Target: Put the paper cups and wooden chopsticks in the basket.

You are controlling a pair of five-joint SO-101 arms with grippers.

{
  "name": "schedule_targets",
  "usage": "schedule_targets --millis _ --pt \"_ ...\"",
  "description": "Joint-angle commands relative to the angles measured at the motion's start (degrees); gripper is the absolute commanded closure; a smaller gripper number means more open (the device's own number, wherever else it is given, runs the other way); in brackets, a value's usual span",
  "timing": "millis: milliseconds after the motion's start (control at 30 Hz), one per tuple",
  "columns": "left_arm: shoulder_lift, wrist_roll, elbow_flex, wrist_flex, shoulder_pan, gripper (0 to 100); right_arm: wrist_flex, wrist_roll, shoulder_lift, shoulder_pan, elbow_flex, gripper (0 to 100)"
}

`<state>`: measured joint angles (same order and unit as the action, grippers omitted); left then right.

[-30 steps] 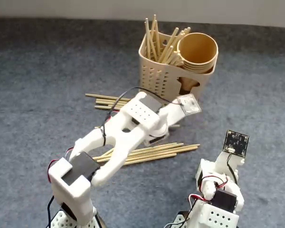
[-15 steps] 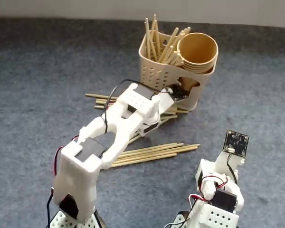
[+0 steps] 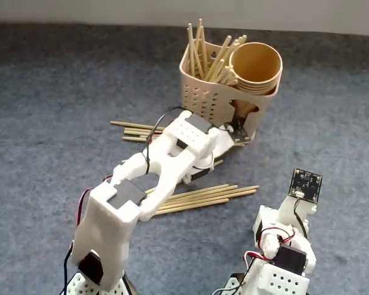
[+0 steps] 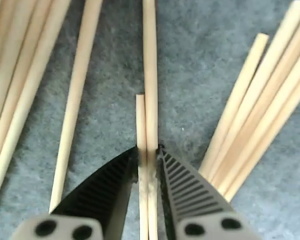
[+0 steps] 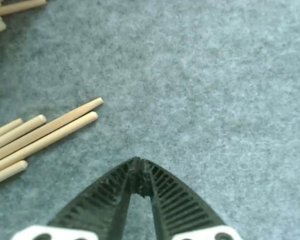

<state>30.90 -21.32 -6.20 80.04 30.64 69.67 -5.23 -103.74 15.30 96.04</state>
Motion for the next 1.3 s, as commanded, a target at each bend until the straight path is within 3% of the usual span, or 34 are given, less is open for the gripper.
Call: schedule_targets --millis 0,300,633,833,933,1267 --pt "-0.9 0.2 -1.5 1.8 1.8 100 0.3 0.0 -0.3 0.6 8.7 99.3" --pt "-13.9 0.1 6.3 3.2 1.5 100 0.3 0.0 -0.3 0.6 8.7 99.3" --pt "-32.1 0.4 18.3 -4.3 1.4 100 0.3 0.0 -0.3 0.6 8.7 99.3" --pt "-40.6 0.7 19.4 -5.3 1.3 100 0.3 0.0 -0.3 0.6 8.7 99.3" --pt "-43.9 5.1 18.9 -5.9 1.3 100 0.3 0.0 -0.3 0.6 8.7 99.3" --pt "-56.7 7.8 18.9 -17.0 1.3 100 0.3 0.0 -0.3 0.6 8.7 99.3"
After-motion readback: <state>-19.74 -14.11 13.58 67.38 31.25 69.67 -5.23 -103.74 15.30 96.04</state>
